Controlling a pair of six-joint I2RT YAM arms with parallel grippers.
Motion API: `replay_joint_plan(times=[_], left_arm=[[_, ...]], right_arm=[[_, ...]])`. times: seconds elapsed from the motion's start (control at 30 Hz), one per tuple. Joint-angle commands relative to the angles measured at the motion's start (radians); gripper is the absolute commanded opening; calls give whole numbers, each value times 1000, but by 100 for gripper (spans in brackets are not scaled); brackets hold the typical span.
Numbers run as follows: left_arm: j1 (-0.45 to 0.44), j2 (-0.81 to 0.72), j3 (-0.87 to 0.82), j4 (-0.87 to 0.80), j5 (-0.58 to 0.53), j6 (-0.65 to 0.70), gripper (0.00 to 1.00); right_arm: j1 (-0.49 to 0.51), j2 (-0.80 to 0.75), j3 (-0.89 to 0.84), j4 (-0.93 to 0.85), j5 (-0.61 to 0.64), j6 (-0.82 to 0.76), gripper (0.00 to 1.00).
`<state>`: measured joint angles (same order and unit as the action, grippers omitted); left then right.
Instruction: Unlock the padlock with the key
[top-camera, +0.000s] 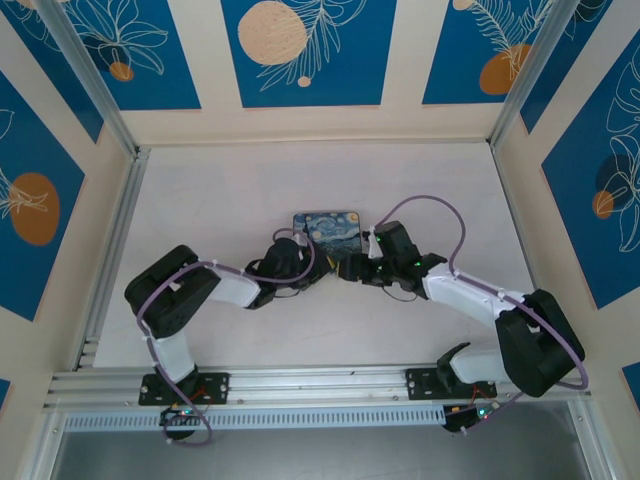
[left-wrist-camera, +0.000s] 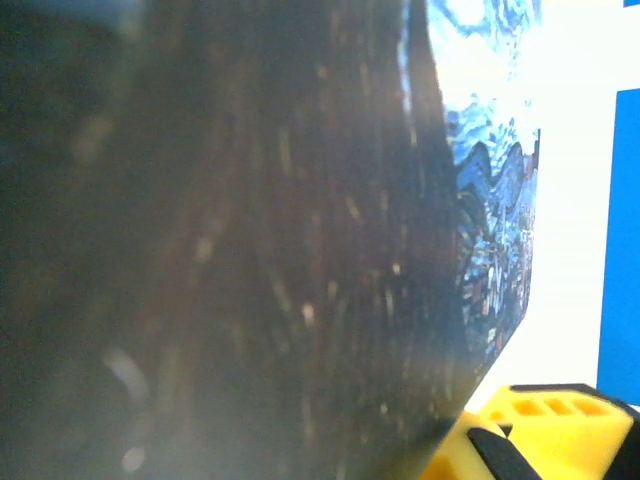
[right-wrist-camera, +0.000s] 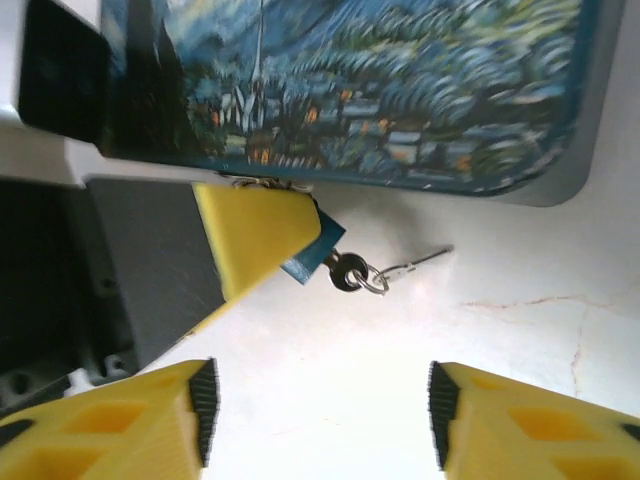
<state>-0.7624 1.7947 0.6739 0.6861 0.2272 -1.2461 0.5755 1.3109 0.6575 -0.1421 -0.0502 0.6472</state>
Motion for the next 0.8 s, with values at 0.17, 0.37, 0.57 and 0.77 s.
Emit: replay_joint_plan(times=[0.17,0.37,0.57,0.77], left_arm=[[14,-17,63,-189,121,-32,0],[16,-17,78,-209,142,-37,0],[15,-16,81,-214,150,-40,0],[16,-11,85,-217,153,-39,0]], right_arm=[[150,118,53,-48,352,-194,52],[188,180,56,19,428,-213,52],[201,223,77,69,450,-212,51],[206,245,114,78,452,-208,45]])
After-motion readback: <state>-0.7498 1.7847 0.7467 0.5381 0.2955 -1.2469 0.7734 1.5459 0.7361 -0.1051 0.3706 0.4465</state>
